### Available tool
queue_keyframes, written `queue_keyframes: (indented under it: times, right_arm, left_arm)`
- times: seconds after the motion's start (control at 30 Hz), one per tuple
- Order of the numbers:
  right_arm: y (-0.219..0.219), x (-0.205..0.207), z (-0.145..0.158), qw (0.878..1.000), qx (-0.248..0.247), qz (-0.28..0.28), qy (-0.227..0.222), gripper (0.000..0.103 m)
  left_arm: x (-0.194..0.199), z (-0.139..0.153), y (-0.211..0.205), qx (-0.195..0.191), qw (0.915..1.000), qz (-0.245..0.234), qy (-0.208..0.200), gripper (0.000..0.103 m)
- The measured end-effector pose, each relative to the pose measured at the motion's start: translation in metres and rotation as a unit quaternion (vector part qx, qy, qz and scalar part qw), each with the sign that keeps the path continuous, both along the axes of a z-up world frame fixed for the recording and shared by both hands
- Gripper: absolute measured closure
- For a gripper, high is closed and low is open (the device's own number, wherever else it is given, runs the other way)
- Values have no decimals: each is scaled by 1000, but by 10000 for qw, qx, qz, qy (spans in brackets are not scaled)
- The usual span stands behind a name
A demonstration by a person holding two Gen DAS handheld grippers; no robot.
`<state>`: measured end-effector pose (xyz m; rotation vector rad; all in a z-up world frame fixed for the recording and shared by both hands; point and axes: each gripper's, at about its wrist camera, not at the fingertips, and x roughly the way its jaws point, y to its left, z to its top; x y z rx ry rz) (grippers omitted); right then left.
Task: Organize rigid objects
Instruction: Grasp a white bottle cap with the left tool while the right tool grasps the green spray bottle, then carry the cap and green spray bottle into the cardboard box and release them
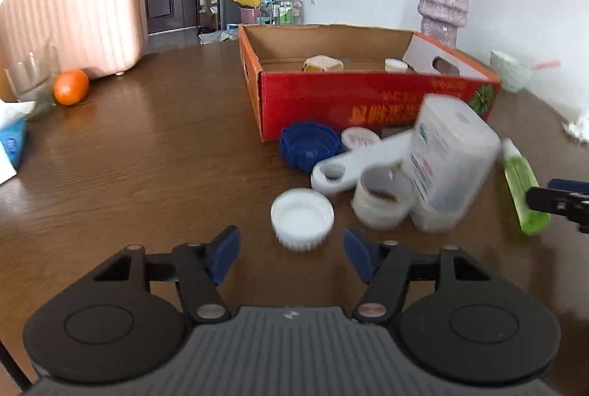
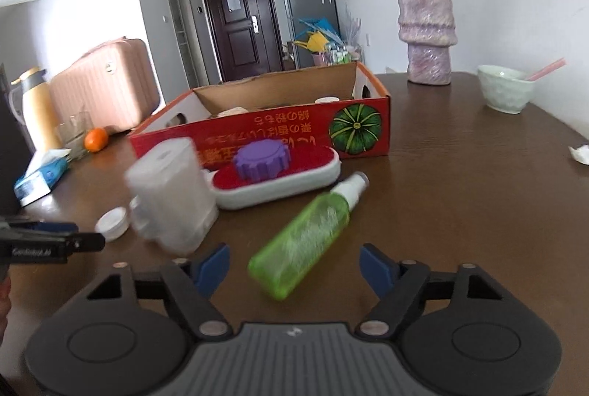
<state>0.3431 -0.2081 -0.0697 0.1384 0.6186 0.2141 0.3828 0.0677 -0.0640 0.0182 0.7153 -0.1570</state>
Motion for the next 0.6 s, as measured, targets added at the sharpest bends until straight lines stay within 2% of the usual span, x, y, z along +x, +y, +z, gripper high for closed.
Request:
queue_keyframes:
  times: [0.07,0.1,0.13,0.17,0.2,0.33,0.43,0.47,0.6]
  right_arm:
    - [5,21,-3,10000,-78,39,12,34]
    - [7,30,-4,9998,-165,90,14,39]
    - [10,37,-5,9995,-300,112,-1,43]
    - [11,43,-6,9989,-444,150,7,53]
    - [11,46,-6,9982,-566,173,73,57]
    - [3,51,-10,9980,-561,211,210,60]
    - [2,49,-12,9969,-761,112,175,67]
    - [1,48,-13,9968,-784,91,144,72]
    - [-6,36,-11,9969,-789,-27,56,73]
  left_arm:
    - [10,-4,0,1,10000,-57,-38,45]
    - [14,-7,0,32,10000,-78,-18,60]
    - [17,-9,0,63,9999,-87,0,62]
    - [17,-10,-1,109,9999,-109,-59,62]
    - [17,-11,-1,105,9998,-161,-60,62]
    - [15,-13,-4,134,9995,-251,-138,62]
    - [17,-11,-5,176,9996,-138,-146,63]
    - [16,-10,-5,174,9997,-80,-166,63]
    - [-6,5,-5,108,9991,13,-409,63]
